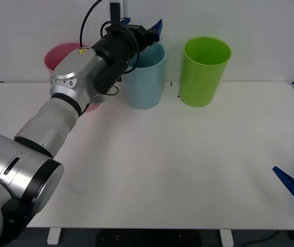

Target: Grasp the object on the table and drop it into the matching bin: aluminum can to the light blue bin, PET bottle to the pink bin.

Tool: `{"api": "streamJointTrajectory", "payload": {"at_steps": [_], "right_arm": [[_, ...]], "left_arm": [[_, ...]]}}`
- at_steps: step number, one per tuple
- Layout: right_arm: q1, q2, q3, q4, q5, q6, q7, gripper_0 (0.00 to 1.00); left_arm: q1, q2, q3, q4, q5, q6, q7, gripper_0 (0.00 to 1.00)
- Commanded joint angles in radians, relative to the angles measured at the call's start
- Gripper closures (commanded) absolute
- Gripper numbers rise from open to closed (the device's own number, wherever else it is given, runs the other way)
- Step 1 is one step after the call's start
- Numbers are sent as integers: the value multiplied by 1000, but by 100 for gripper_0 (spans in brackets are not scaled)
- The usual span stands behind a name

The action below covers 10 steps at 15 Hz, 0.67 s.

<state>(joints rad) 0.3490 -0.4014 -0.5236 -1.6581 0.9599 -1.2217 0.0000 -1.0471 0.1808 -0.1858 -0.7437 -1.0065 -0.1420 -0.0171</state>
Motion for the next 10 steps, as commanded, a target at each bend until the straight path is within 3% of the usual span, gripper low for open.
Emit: {"api": "streamJointTrajectory", "payload": {"at_steps": [1, 5, 10], "right_arm": [[0, 0, 0, 0, 0, 0, 0, 0], [0, 0, 0, 0, 0, 0, 0, 0], [0, 0, 0, 0, 0, 0, 0, 0]], "left_arm": [[4, 5, 0, 0, 12, -2, 0, 0], [29, 31, -1, -19, 46, -36, 0, 0], [157, 100, -49, -206, 149, -37, -1, 0]]}}
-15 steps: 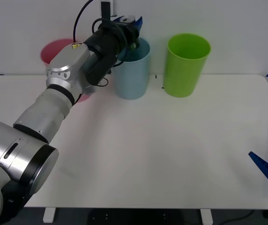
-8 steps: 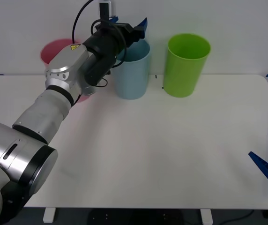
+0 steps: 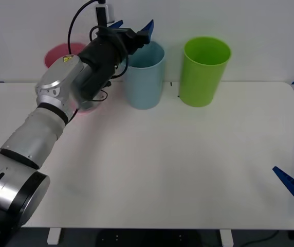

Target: Grasp the object on the table and drop it into the matching bin: aluminum can to the light blue bin, PET bottle to the pink bin.

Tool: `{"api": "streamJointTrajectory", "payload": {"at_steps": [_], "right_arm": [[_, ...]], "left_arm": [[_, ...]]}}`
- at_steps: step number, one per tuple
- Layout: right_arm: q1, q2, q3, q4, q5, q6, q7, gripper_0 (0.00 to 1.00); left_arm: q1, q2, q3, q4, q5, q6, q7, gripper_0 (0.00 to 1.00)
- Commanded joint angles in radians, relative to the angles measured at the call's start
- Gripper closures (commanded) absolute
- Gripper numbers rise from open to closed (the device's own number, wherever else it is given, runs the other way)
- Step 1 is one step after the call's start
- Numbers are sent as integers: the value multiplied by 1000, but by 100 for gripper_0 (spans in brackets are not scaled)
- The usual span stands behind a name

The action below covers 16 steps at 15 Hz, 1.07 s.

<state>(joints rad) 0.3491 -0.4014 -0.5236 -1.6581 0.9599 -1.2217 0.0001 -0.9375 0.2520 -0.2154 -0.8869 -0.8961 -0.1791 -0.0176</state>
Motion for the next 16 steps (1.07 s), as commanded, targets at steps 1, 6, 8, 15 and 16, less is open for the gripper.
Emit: {"api": "streamJointTrajectory", "payload": {"at_steps": [1, 6, 8, 15, 16], "right_arm": [[0, 0, 0, 0, 0, 0, 0, 0], [0, 0, 0, 0, 0, 0, 0, 0], [0, 0, 0, 0, 0, 0, 0, 0], [0, 0, 0, 0, 0, 0, 0, 0], [0, 0, 0, 0, 0, 0, 0, 0]], "left_arm": [[72, 44, -29, -96, 57, 0, -1, 0], [241, 139, -45, -308, 131, -11, -10, 0], [313, 184, -45, -392, 155, -22, -15, 0], [548, 351, 10, -581, 236, -131, -44, 0], [592, 359, 56, -595, 229, -189, -45, 0]]}}
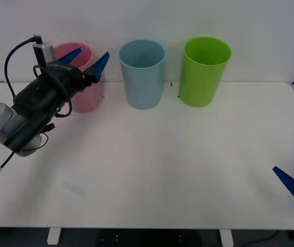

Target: Grasp the object on the table and drop it into the matching bin: aluminum can to the light blue bin, PET bottle to the pink bin.

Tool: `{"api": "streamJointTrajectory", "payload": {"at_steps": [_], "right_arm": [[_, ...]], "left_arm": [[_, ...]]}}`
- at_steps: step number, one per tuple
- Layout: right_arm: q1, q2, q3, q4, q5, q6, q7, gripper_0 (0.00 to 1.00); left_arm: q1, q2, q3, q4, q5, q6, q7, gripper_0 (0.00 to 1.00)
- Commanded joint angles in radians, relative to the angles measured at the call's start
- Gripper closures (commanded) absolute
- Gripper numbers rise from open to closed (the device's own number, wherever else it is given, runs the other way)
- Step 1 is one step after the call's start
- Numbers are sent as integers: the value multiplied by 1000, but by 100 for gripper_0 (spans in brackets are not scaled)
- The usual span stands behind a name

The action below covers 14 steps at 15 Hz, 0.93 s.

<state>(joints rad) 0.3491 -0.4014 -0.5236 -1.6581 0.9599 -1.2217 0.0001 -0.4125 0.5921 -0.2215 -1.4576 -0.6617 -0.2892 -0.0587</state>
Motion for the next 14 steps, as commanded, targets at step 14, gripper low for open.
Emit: {"api": "streamJointTrajectory", "payload": {"at_steps": [14], "right_arm": [[0, 0, 0, 0, 0, 0, 0, 0]], "left_arm": [[474, 46, 579, -113, -461, -663, 103, 0]]}}
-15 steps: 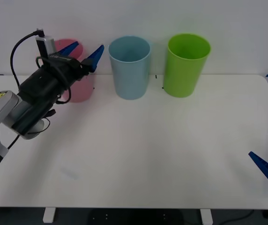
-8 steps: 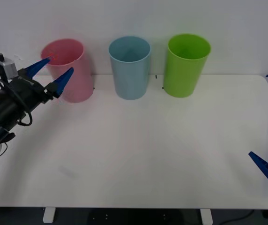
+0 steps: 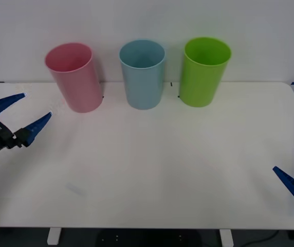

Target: Grasp the object on the table and drop it into the matching bin: aluminum can to the light blue bin, PET bottle to the pink bin.

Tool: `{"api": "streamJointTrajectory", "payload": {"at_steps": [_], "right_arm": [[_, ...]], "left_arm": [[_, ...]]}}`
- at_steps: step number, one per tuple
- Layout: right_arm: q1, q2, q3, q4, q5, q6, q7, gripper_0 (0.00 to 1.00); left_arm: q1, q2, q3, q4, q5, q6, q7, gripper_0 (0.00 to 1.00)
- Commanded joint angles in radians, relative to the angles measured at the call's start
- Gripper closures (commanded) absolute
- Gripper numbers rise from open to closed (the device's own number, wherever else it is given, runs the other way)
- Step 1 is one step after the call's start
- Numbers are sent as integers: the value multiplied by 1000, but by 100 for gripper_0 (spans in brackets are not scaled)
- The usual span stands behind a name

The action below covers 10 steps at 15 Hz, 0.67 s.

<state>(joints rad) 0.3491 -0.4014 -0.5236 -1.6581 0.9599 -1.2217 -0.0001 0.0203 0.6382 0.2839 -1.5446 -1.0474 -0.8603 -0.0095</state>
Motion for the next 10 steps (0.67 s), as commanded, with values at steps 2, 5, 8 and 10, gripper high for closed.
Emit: {"api": "streamJointTrajectory", "payload": {"at_steps": [2, 5, 8, 10], "right_arm": [[0, 0, 0, 0, 0, 0, 0, 0], [0, 0, 0, 0, 0, 0, 0, 0], [0, 0, 0, 0, 0, 0, 0, 0], [0, 0, 0, 0, 0, 0, 0, 0]], "left_arm": [[81, 0, 152, -63, -141, -193, 123, 0], [151, 0, 216, -111, -149, -261, 204, 0], [227, 0, 238, -140, -125, -273, 206, 0], [273, 0, 256, -154, -114, -276, 210, 0]]}}
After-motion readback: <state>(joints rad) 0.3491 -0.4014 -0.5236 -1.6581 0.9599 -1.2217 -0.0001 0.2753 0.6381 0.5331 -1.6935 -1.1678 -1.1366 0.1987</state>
